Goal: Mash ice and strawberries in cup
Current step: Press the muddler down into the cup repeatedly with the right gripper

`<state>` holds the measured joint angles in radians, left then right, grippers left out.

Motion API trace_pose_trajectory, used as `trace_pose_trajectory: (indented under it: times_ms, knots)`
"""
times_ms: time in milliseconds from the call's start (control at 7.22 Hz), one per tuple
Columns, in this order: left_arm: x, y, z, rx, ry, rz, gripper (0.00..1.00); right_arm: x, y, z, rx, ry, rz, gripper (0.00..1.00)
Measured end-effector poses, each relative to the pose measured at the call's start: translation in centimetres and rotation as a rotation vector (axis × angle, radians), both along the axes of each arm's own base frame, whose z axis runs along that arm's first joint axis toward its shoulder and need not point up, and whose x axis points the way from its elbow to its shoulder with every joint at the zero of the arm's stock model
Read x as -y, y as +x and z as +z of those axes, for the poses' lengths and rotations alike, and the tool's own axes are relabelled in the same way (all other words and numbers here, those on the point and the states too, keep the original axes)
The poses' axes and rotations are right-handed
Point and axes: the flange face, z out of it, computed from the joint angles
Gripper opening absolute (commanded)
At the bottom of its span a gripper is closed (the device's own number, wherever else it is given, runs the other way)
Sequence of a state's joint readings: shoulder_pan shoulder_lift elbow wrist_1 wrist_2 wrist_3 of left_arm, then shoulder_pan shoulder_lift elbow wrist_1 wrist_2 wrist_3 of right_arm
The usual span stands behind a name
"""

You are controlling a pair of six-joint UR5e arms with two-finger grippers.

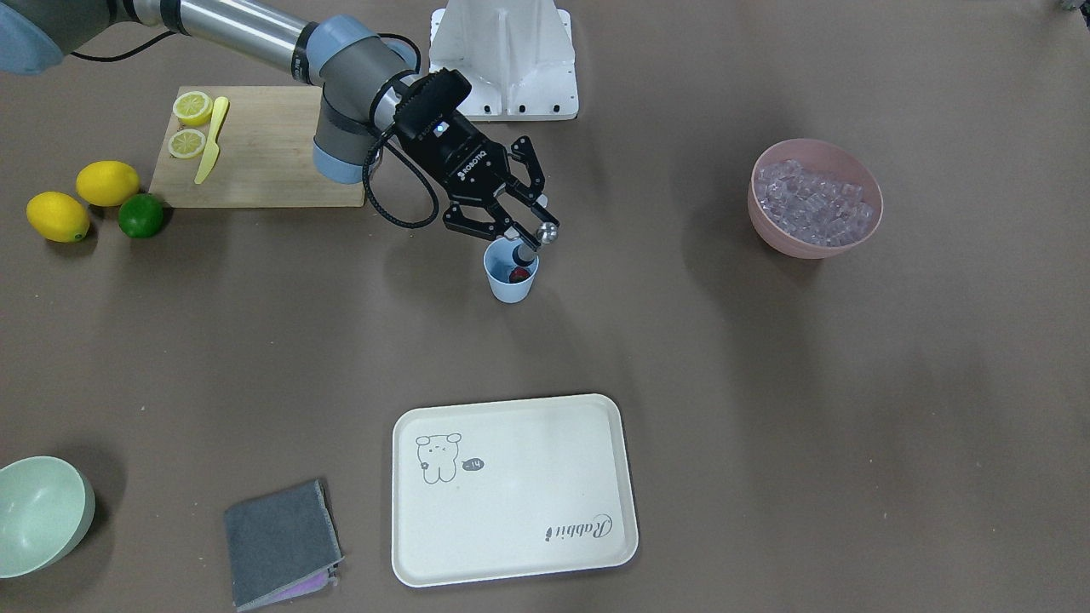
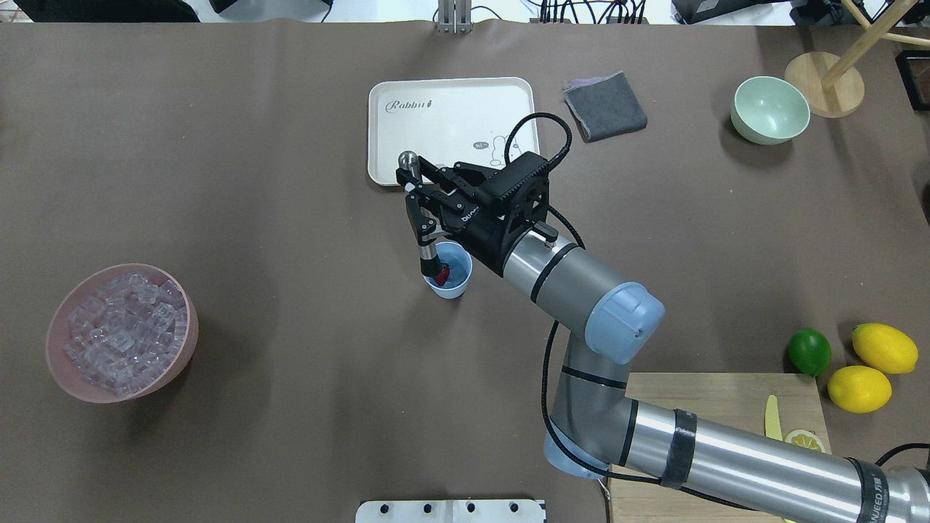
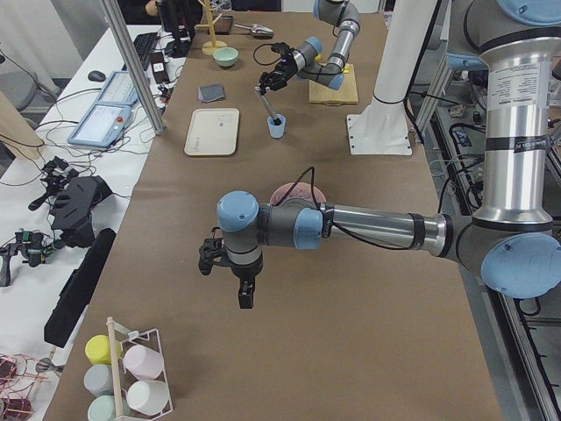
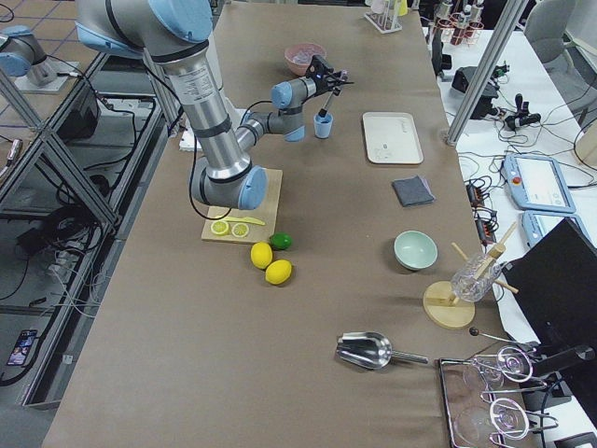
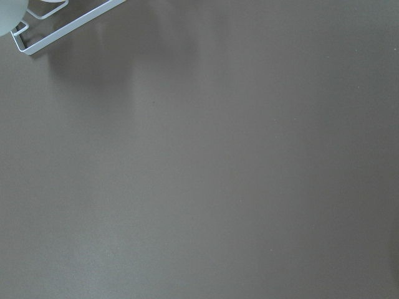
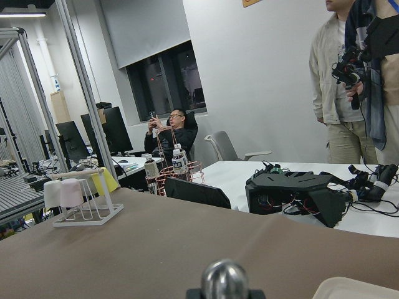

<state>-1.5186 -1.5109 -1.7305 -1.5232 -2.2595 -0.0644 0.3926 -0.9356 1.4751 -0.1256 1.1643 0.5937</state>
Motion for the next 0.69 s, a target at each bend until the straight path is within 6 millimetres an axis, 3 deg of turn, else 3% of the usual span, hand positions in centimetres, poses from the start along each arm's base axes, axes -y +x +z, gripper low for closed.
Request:
trace_pose_trajectory:
  times_ms: [416,693]
  knots:
    - [0.0,0.0,-0.2,0.000,0.003,0.000,0.98,1.8,3.1,-2.3,0.045,0.022,0.039,0.00]
    - [0.0,0.0,-0.2,0.000,0.004,-0.001,0.98,1.9,3.2,-1.9,0.038,0.020,0.041,0.00]
